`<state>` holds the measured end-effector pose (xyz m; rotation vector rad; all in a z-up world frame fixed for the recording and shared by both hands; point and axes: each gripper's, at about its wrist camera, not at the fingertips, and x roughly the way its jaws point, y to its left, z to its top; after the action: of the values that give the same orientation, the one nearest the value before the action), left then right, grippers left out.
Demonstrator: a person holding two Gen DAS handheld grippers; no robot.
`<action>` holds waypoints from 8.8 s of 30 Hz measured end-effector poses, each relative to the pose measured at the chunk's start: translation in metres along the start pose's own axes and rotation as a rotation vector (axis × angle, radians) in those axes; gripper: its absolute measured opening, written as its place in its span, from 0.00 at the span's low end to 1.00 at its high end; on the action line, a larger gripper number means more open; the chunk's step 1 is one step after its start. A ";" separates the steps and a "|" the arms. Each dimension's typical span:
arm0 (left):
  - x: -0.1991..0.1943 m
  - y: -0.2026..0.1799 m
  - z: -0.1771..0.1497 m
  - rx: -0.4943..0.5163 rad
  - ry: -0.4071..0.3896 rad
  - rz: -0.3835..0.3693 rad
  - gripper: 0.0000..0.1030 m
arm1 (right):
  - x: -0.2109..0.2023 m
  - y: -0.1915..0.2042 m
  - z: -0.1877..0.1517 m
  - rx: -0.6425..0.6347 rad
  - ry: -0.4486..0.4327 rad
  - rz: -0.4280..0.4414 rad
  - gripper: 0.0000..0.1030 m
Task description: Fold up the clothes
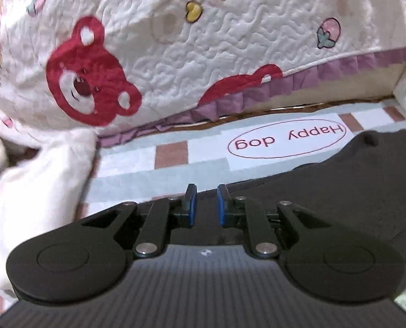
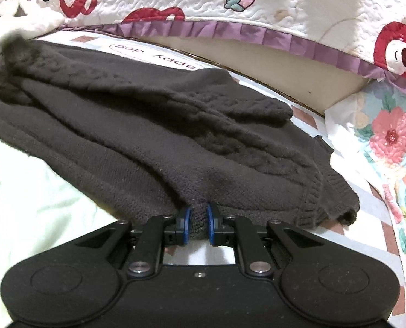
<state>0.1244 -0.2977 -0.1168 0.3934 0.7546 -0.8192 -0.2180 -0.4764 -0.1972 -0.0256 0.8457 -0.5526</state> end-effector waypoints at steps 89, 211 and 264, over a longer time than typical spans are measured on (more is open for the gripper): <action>0.006 -0.054 -0.076 0.094 0.059 -0.400 0.82 | 0.024 -0.008 0.006 0.661 0.054 -0.125 0.64; 0.021 -0.084 -0.006 -0.281 0.104 -0.300 0.88 | 0.030 -0.020 0.105 0.251 -0.192 0.598 0.13; 0.038 -0.100 -0.018 -0.249 0.080 -0.293 0.28 | -0.011 -0.017 0.013 0.232 -0.145 0.372 0.43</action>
<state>0.0556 -0.3699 -0.1602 0.0932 0.9914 -0.9731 -0.2222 -0.4887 -0.1771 0.2956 0.6212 -0.2905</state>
